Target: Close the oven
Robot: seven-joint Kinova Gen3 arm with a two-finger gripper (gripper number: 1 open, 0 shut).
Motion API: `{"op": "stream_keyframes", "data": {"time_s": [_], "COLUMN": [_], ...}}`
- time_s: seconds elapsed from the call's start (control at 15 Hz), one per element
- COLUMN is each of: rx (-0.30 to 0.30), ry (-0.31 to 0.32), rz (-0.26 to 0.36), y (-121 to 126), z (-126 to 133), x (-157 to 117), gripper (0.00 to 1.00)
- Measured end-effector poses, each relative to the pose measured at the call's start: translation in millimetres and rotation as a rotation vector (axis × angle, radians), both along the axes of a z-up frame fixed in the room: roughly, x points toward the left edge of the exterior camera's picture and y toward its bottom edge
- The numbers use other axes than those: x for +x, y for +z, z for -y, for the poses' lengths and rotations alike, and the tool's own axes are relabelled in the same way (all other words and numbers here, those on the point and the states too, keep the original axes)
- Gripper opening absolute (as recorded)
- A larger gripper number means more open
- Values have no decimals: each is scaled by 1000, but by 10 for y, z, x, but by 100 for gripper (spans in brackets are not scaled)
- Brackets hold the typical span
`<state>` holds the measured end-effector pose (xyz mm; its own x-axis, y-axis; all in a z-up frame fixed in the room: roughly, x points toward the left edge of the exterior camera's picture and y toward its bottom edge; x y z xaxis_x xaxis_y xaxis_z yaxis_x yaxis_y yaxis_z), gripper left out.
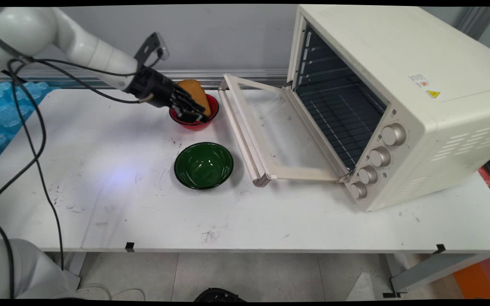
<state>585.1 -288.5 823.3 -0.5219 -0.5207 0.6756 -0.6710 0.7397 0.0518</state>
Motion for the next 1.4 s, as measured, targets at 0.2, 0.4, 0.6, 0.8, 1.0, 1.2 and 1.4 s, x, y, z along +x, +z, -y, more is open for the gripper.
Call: {"op": "stream_keyframes", "data": {"time_s": [0.2, 0.4, 0.6, 0.8, 1.0, 1.2, 1.4], "rx": [4, 8, 11, 10, 9, 7, 0], "ry": [-21, -36, -58, -79, -100, -117, -131], "rz": [12, 22, 34, 47, 63, 74, 80], "y": [-99, -183, -304, -409, -521, -618, -687], "z": [75, 138, 247, 349, 448, 530, 603], "x": [-129, -227, -370, -490, -598, -686, -764], "gripper": [0, 0, 0, 0, 0, 0, 0]}}
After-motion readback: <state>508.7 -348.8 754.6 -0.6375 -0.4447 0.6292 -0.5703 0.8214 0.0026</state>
